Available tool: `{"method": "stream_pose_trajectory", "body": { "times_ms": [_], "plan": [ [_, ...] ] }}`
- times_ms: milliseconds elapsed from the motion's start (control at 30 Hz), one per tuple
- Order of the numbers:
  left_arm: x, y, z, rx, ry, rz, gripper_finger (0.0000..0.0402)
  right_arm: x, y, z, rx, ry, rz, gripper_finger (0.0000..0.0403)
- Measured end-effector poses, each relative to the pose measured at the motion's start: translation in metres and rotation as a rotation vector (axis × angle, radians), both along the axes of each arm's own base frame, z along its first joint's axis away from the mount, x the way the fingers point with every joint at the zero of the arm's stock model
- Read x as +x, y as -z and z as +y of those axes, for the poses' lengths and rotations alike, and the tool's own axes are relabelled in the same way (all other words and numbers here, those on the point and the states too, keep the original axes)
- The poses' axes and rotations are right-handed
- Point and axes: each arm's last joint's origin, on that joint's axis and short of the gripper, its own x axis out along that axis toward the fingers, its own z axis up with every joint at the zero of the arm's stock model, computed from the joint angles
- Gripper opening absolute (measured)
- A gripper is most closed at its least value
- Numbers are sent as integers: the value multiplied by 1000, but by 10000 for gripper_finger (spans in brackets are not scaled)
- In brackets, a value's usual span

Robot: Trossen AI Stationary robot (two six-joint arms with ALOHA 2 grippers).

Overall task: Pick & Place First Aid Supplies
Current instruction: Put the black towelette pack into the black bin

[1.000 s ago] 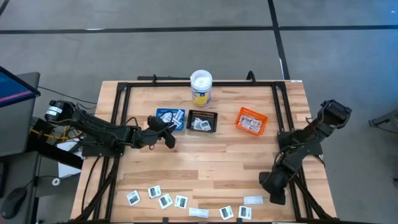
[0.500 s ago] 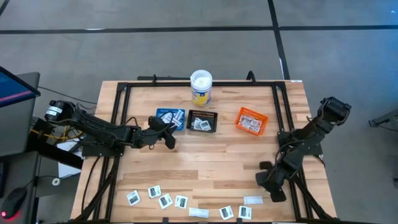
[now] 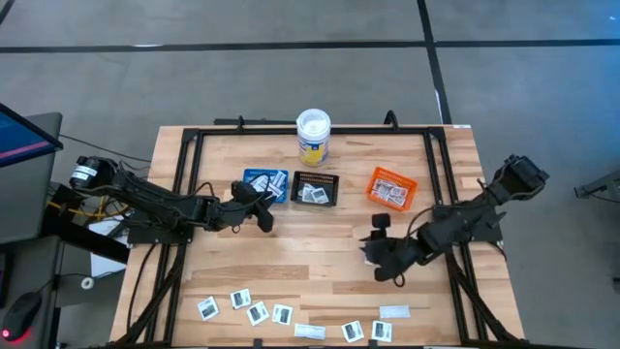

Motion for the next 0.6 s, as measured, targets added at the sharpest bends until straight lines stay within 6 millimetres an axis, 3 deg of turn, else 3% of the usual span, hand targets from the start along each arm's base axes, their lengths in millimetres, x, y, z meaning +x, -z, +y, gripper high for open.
{"method": "stream_pose_trajectory", "body": {
  "times_ms": [167,300,433,600],
  "plan": [
    [0,0,0,0,0,0,97,-1,0,0,235,-50,187,99],
    [0,0,0,0,0,0,97,-12,7,-6,353,35,376,99],
    [0,0,0,0,0,0,97,-11,8,-16,303,106,372,99],
    [0,0,0,0,0,0,97,0,12,-23,360,119,364,101]
  ]
}}
